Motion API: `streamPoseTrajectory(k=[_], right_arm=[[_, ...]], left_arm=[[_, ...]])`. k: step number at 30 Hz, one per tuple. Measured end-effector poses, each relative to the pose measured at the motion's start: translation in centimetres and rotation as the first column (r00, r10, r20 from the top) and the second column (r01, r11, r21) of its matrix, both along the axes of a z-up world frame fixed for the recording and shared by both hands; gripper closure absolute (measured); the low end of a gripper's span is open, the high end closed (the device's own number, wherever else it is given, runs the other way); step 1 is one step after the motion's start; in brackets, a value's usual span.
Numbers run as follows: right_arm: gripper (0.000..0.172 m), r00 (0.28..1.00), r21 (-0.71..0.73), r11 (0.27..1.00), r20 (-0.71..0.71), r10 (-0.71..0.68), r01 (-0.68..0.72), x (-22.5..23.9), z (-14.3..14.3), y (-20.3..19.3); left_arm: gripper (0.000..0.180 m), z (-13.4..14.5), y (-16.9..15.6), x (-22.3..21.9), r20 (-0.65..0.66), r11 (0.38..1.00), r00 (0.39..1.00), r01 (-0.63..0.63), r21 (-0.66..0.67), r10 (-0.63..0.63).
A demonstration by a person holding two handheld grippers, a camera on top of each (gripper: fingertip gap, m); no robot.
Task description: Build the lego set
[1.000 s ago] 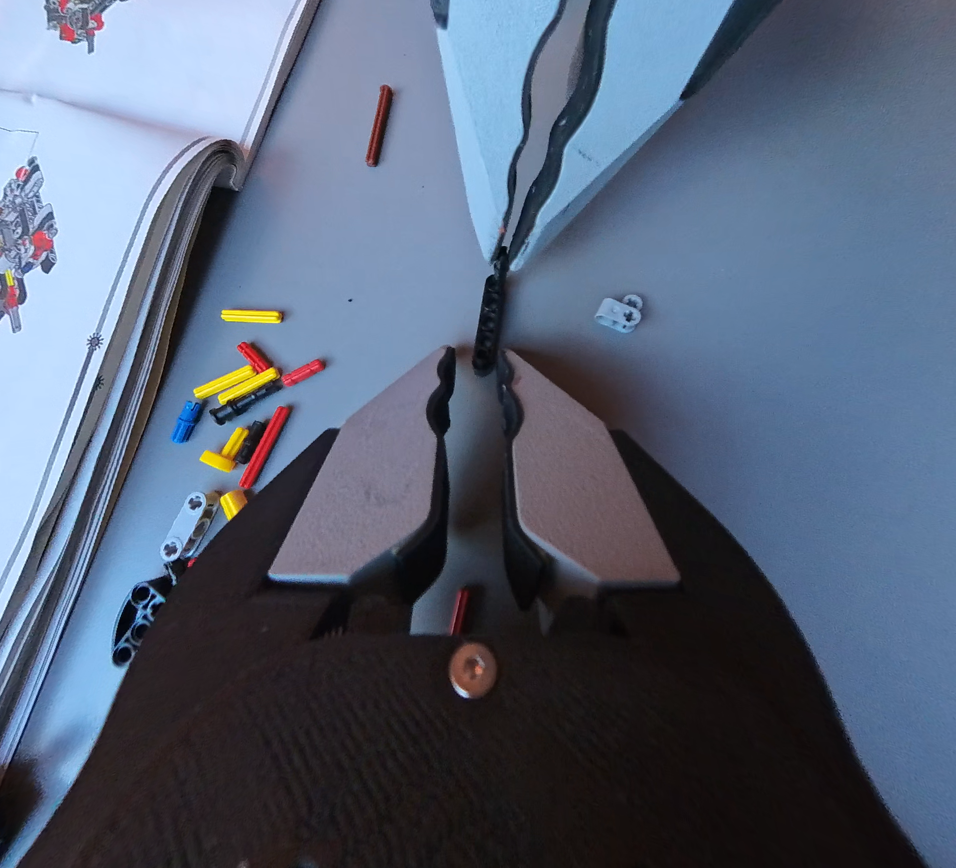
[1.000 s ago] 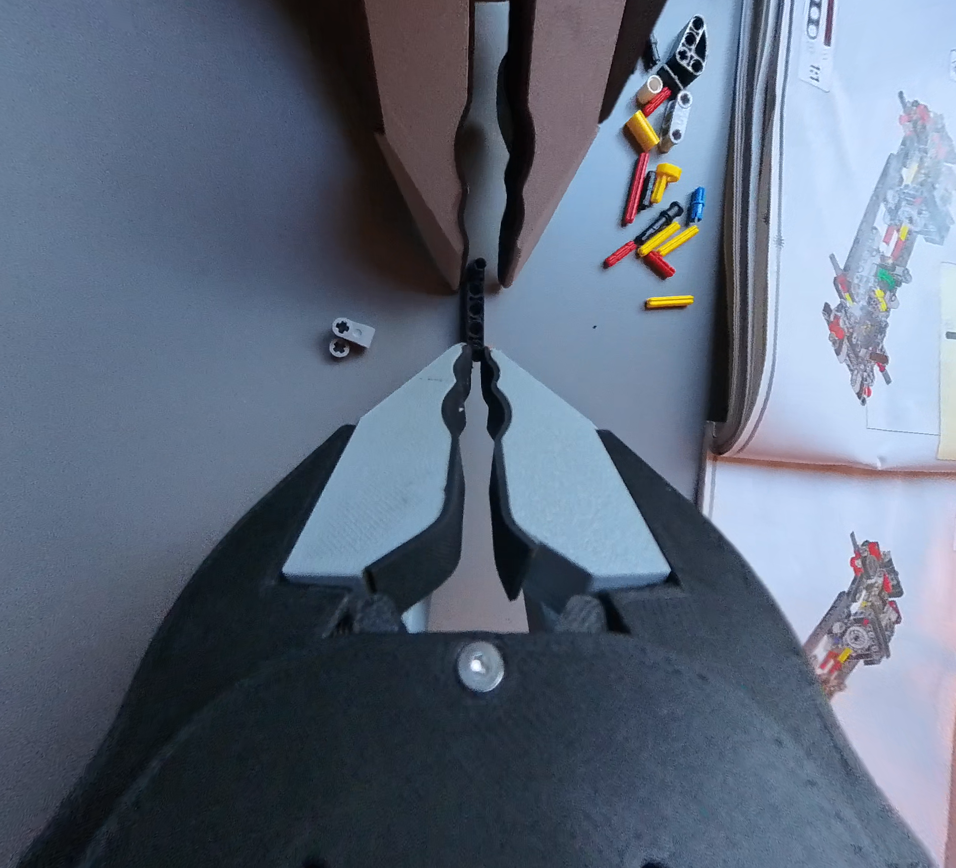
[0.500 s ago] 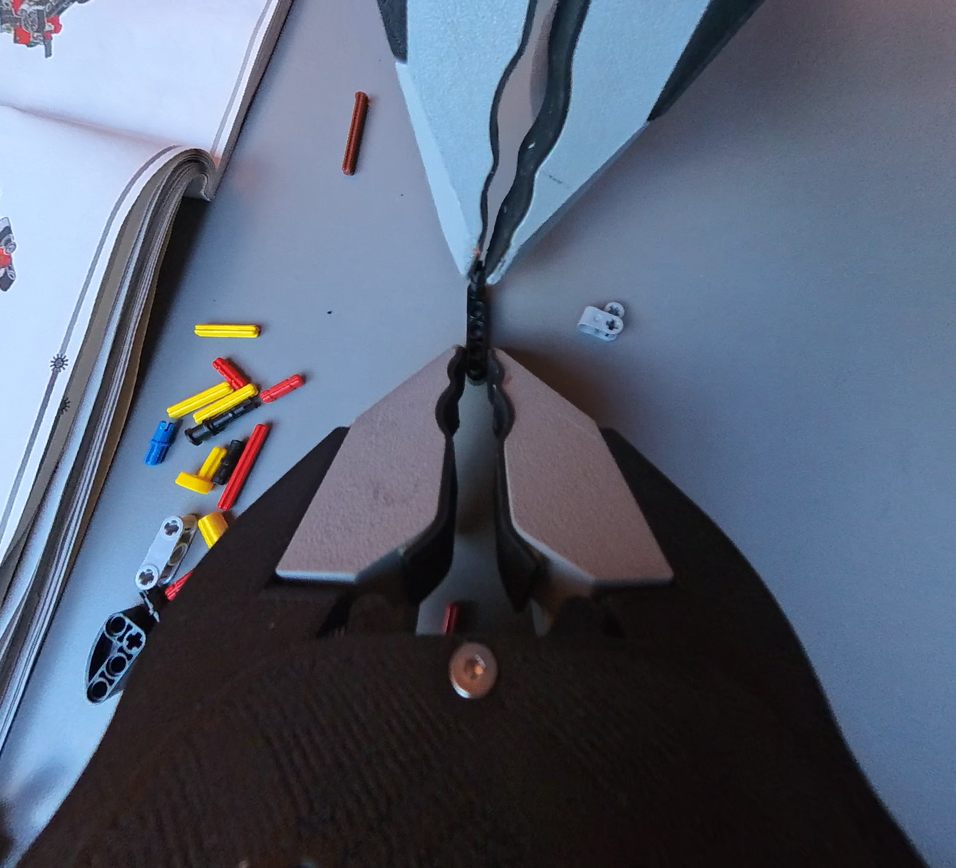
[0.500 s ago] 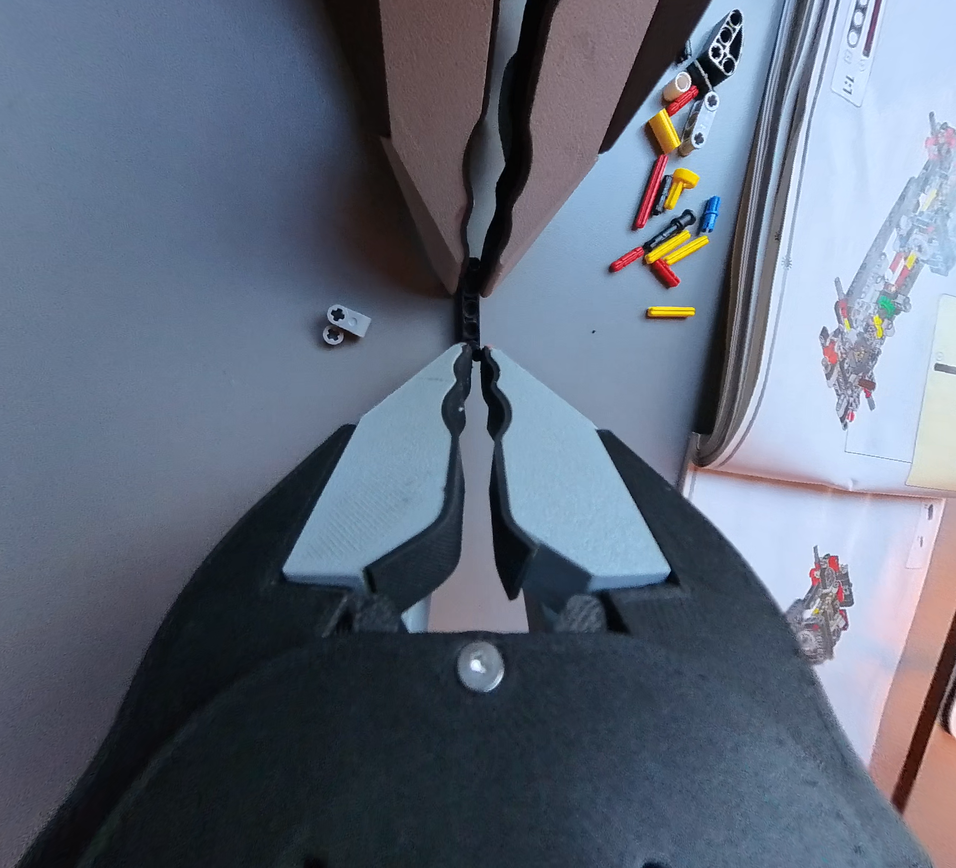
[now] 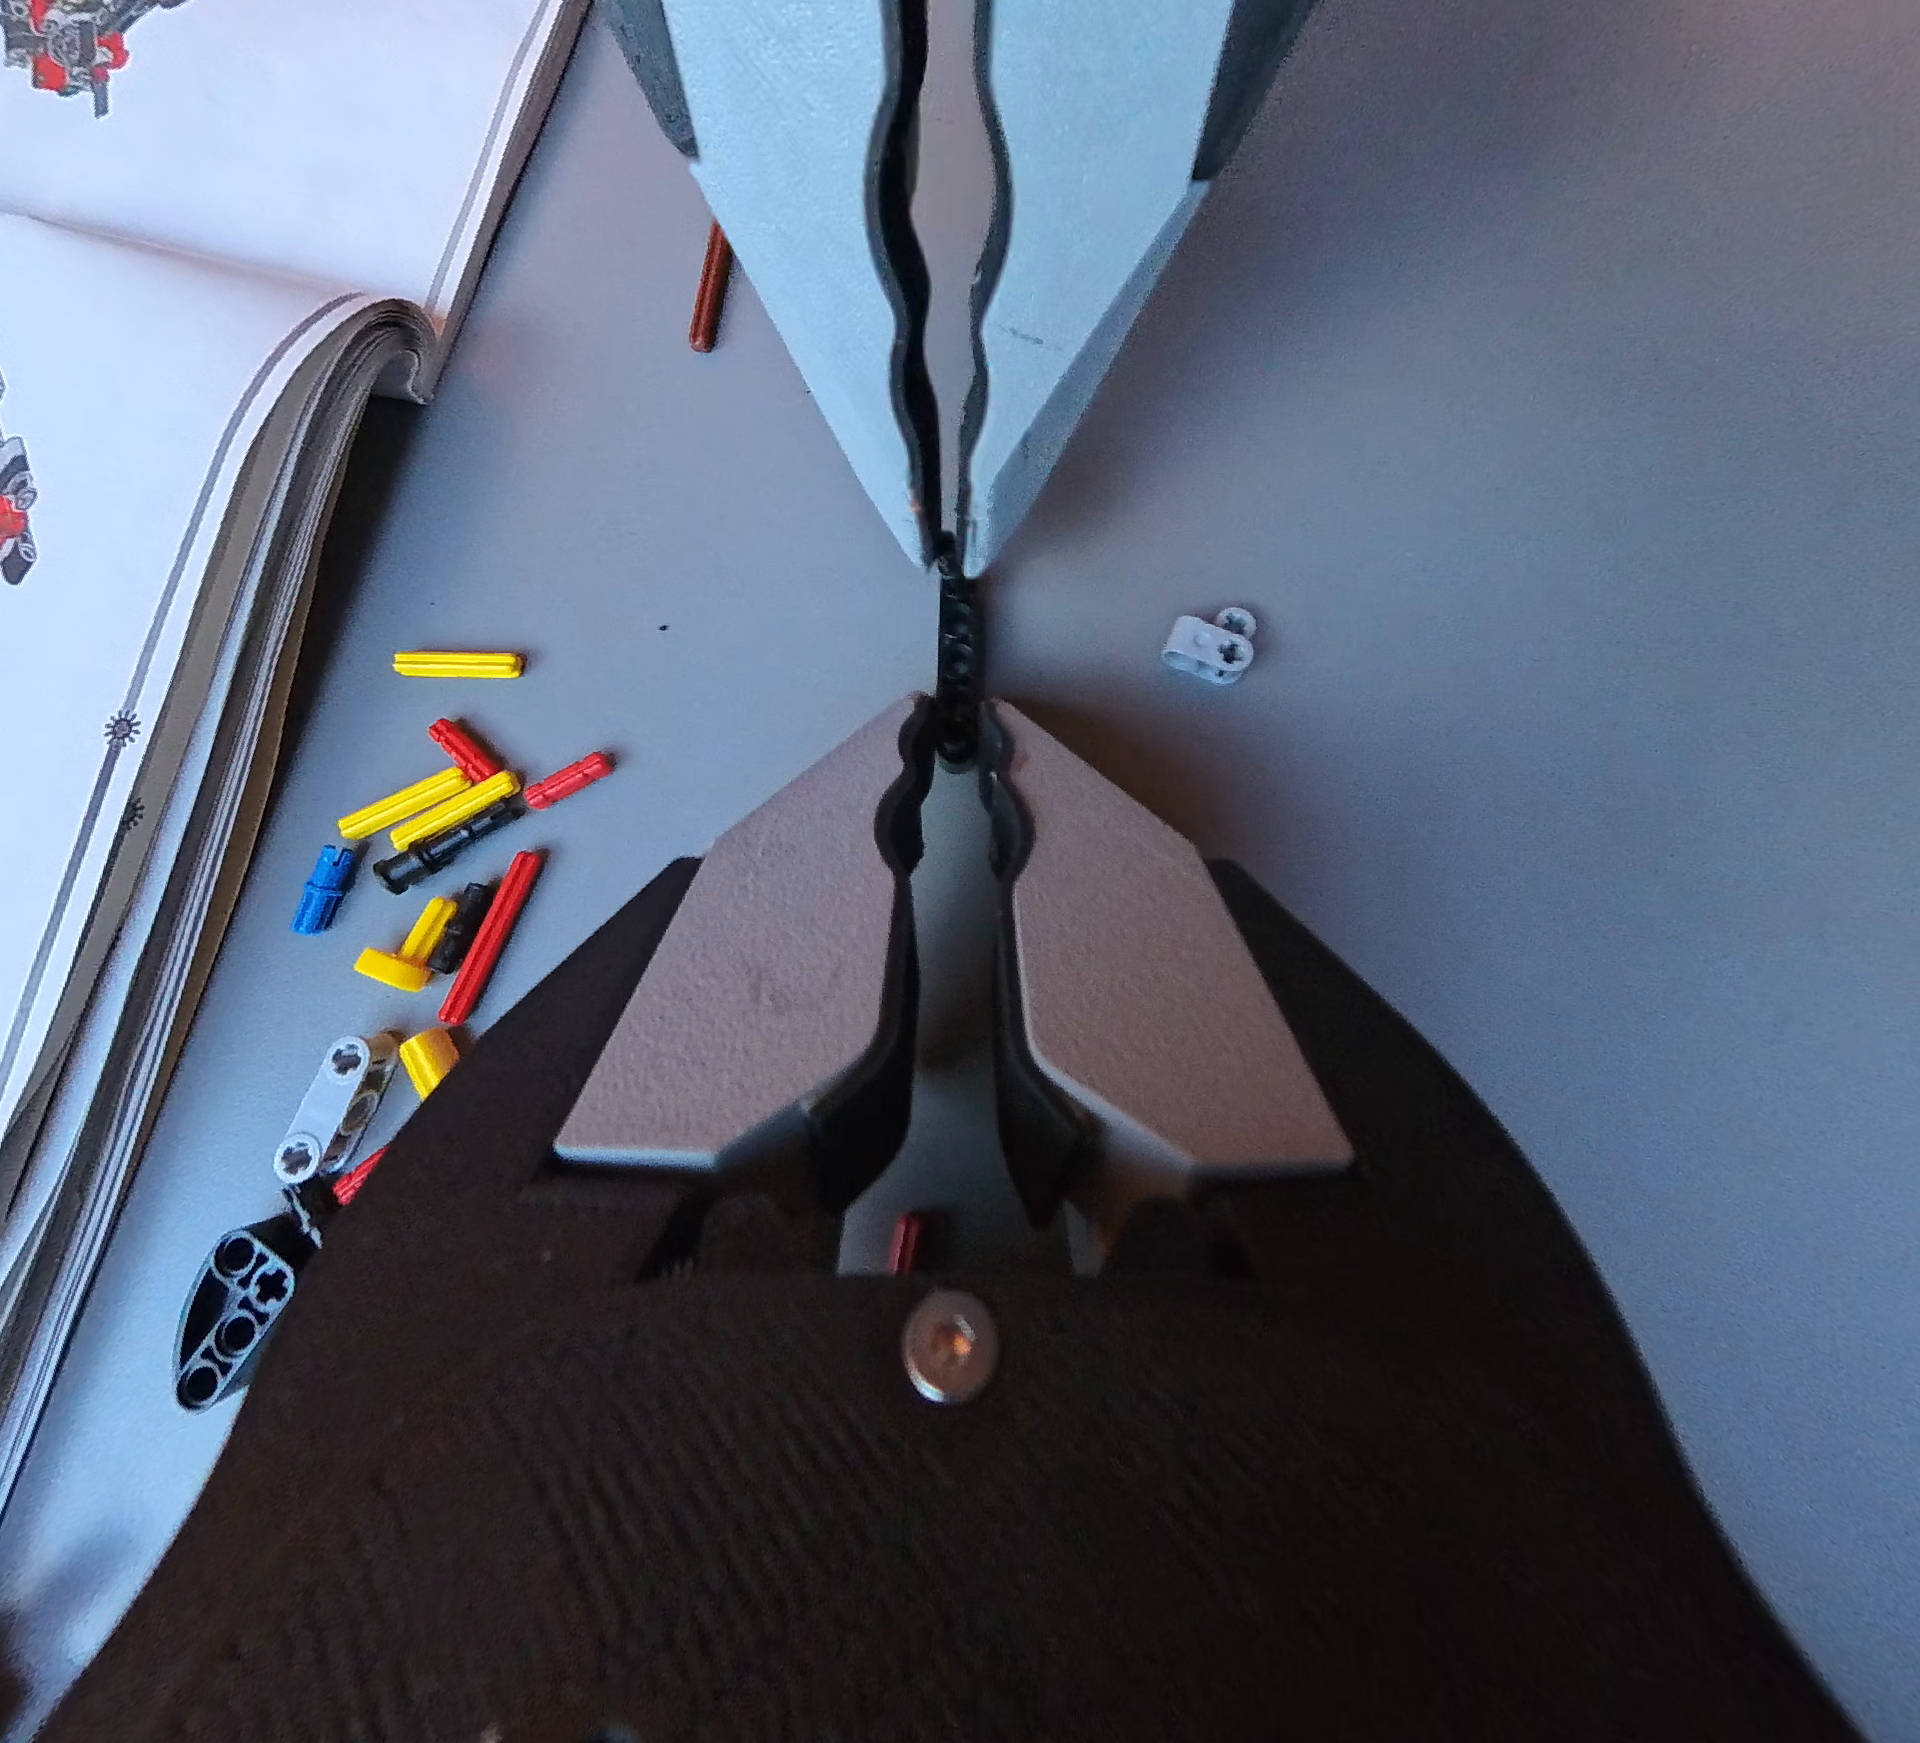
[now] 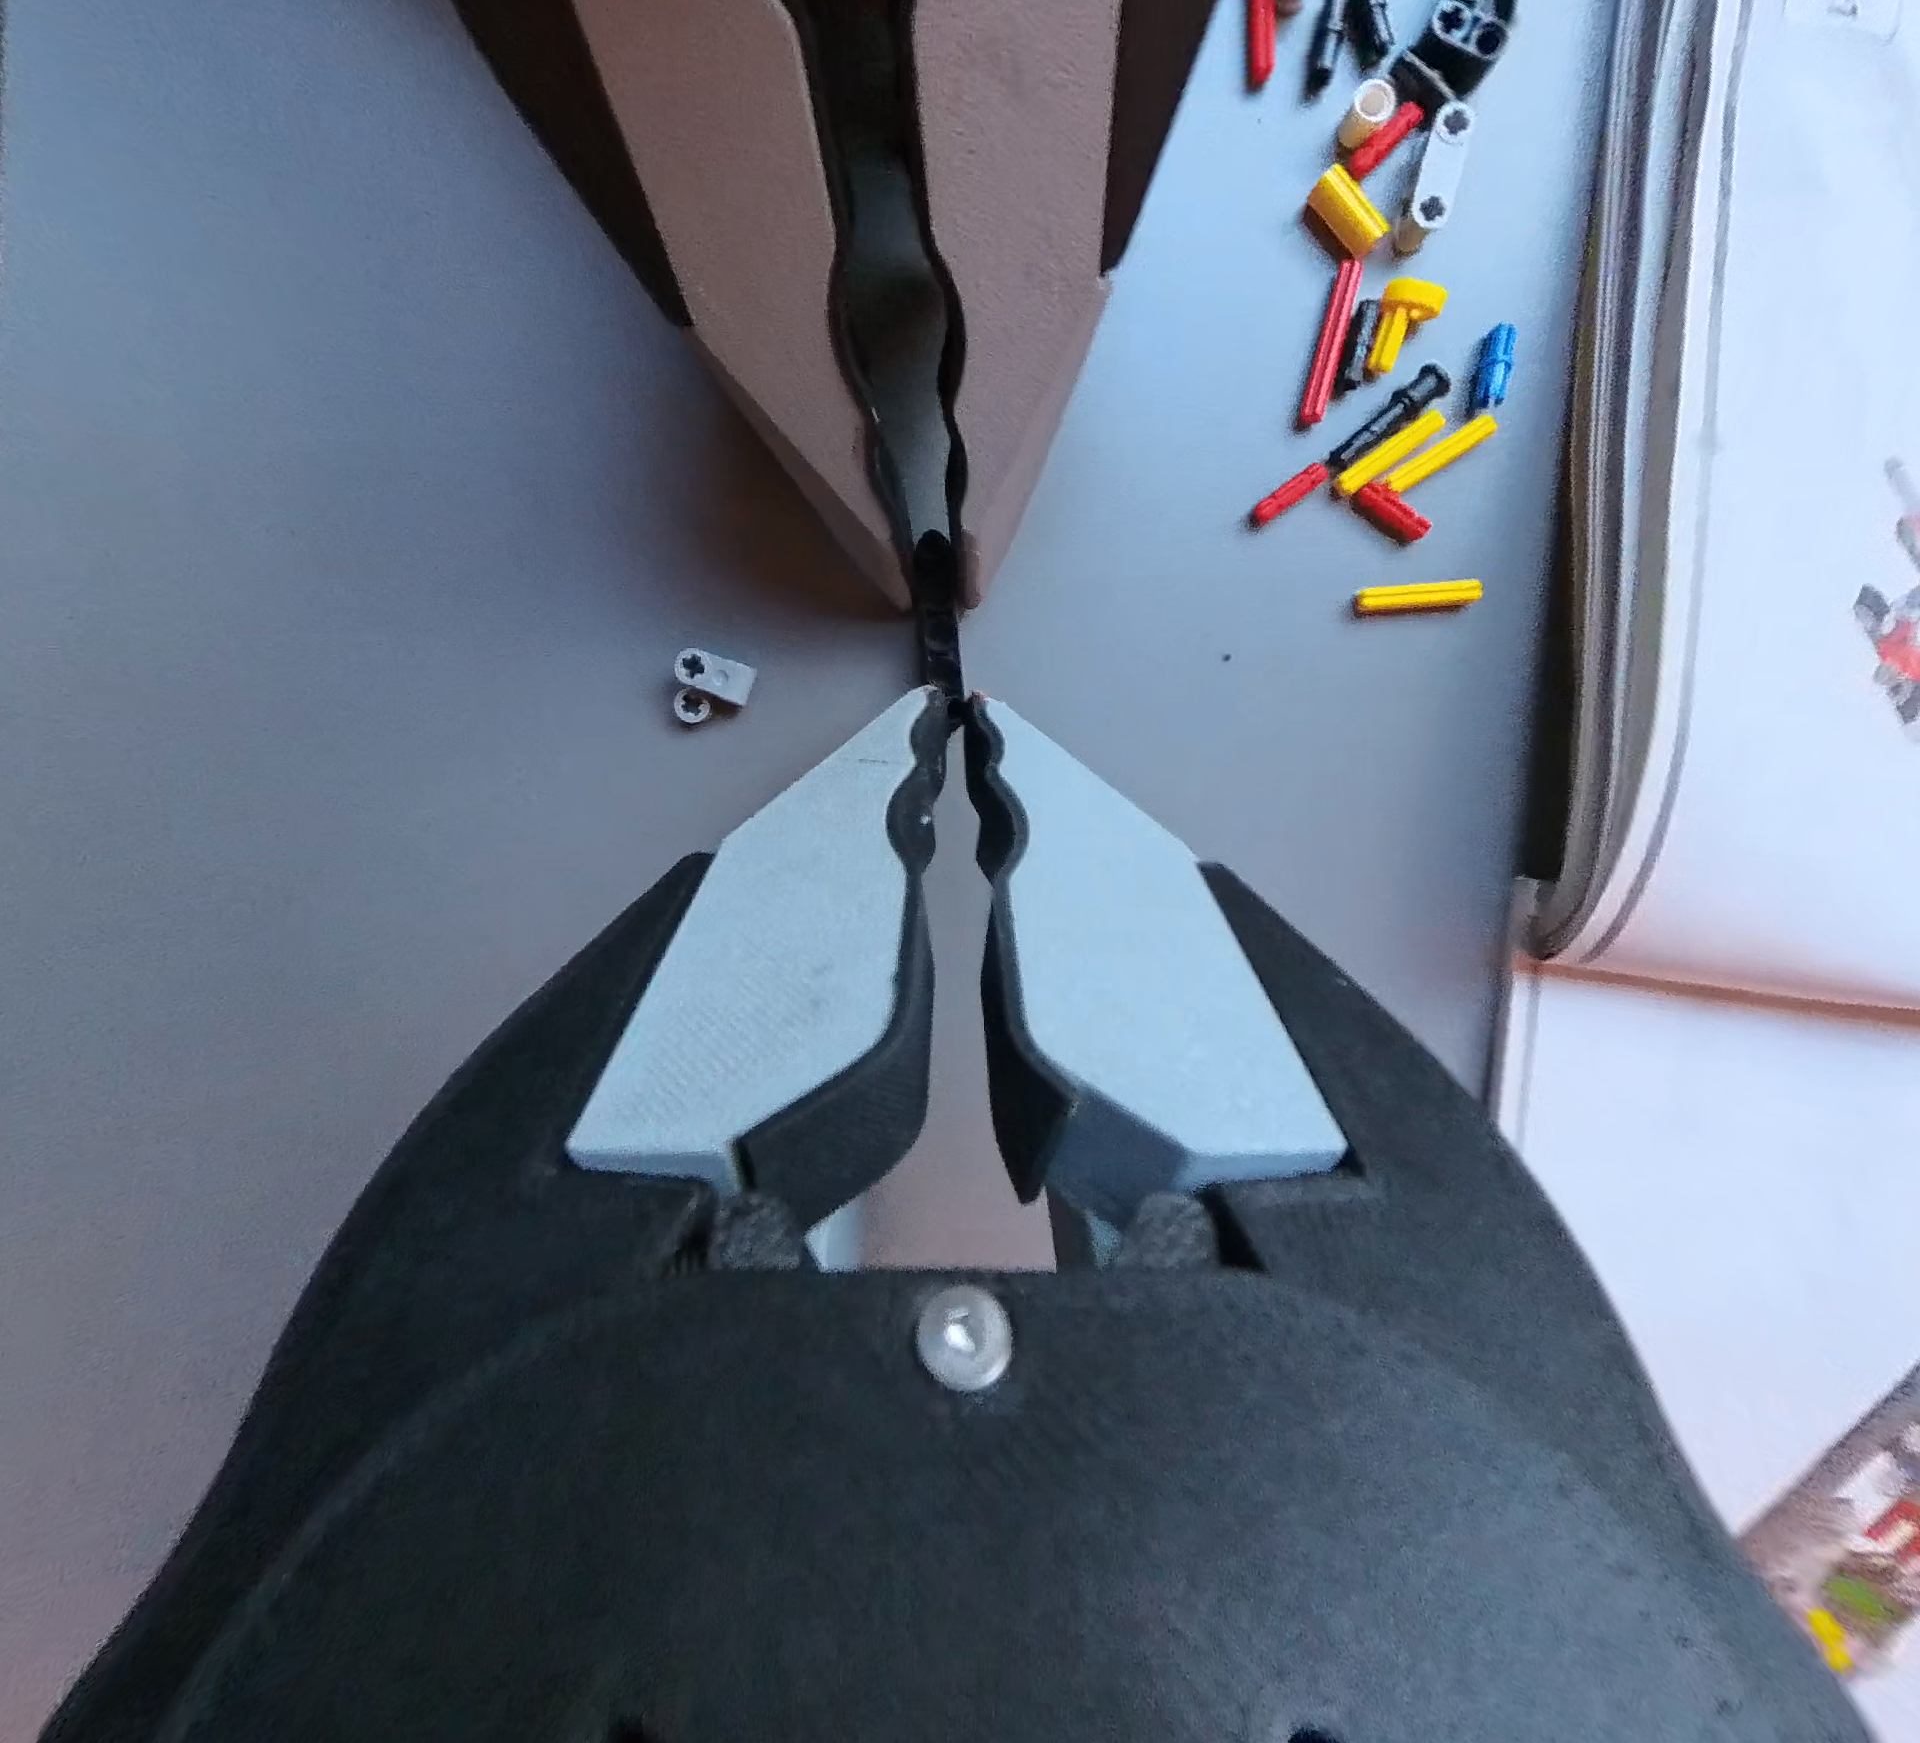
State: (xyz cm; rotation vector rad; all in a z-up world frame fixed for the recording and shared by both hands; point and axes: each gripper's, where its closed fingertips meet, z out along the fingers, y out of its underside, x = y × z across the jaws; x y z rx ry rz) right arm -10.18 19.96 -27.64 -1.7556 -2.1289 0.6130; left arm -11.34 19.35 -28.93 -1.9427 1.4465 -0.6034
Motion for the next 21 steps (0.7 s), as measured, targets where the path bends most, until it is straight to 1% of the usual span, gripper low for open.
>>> streamPoseTrajectory(k=[2, 4, 8, 10, 18, 21], right_arm=[[0.171, 0.999, -0.022, 0.999, -0.020, -0.026, 0.026, 0.24, -0.06, 0.07], [0.171, 0.999, 0.001, 1.000, -0.025, -0.028, 0.028, 0.58, -0.20, 0.11], [0.171, 1.000, 0.140, 0.990, -0.015, 0.017, -0.015, 0.60, -0.23, 0.20], [0.171, 1.000, 0.173, 0.984, 0.002, 0.031, -0.031, 0.57, -0.19, 0.22], [0.171, 0.998, 0.162, 0.986, 0.043, 0.041, -0.047, 0.21, -0.05, 0.22], [0.171, 0.993, 0.165, 0.983, 0.100, 0.061, -0.077, 0.38, -0.13, 0.25]], left_arm=[[0.175, 0.00, 0.00, 0.01, 0.000, 1.000, 1.000, 0.000, 0.001, 0.000], [0.175, 0.00, 0.00, 0.00, 0.000, 1.000, 1.000, 0.000, 0.001, 0.000], [0.175, 0.00, 0.04, -0.05, 0.000, 1.000, 1.000, -0.004, -0.004, 0.004], [0.175, 0.00, 0.08, -0.08, 0.001, 1.000, 1.000, -0.008, -0.008, 0.008], [0.175, 0.01, 0.15, -0.12, 0.003, 1.000, 1.000, -0.013, -0.012, 0.013], [0.175, 0.01, 0.14, -0.12, 0.001, 1.000, 1.000, -0.013, -0.008, 0.013]])
